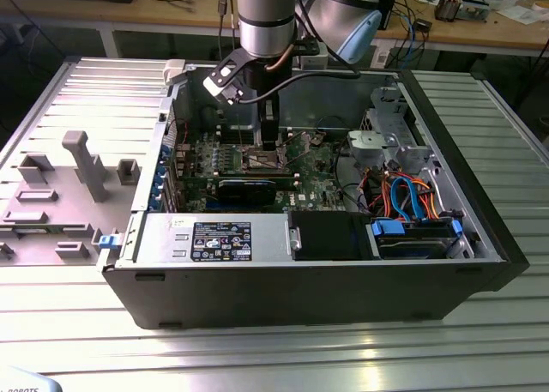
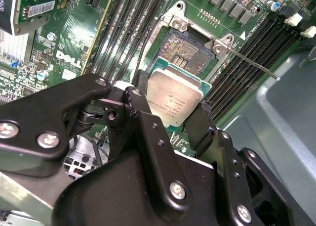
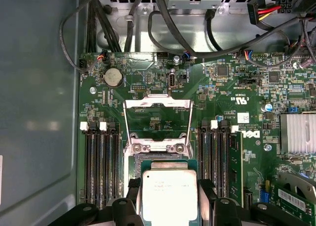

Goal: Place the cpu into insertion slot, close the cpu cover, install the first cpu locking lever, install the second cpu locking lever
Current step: 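Place the cpu into insertion slot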

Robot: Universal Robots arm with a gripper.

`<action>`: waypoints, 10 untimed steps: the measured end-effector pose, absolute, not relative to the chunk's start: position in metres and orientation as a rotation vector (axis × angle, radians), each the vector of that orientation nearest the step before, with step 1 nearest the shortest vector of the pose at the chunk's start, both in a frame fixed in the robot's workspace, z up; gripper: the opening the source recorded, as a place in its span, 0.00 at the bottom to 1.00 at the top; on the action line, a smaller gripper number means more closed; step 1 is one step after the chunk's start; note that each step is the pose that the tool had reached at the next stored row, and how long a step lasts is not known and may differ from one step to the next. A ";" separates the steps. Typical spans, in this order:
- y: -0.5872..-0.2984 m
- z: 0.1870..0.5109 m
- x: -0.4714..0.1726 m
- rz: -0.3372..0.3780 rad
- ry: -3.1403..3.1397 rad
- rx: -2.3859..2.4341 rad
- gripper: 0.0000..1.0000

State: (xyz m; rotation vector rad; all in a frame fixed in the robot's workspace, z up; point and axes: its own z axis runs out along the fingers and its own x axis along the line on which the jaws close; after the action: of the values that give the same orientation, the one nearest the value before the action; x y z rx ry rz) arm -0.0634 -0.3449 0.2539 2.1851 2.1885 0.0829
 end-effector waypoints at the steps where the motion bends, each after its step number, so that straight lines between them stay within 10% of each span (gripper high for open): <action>1: -0.345 0.254 -0.063 0.083 2.188 2.185 0.54; 10: -0.345 0.254 -0.063 0.083 2.189 2.185 0.54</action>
State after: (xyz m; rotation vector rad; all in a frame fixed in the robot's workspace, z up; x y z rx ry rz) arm -0.0634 -0.3449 0.2538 2.1850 2.1886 0.0829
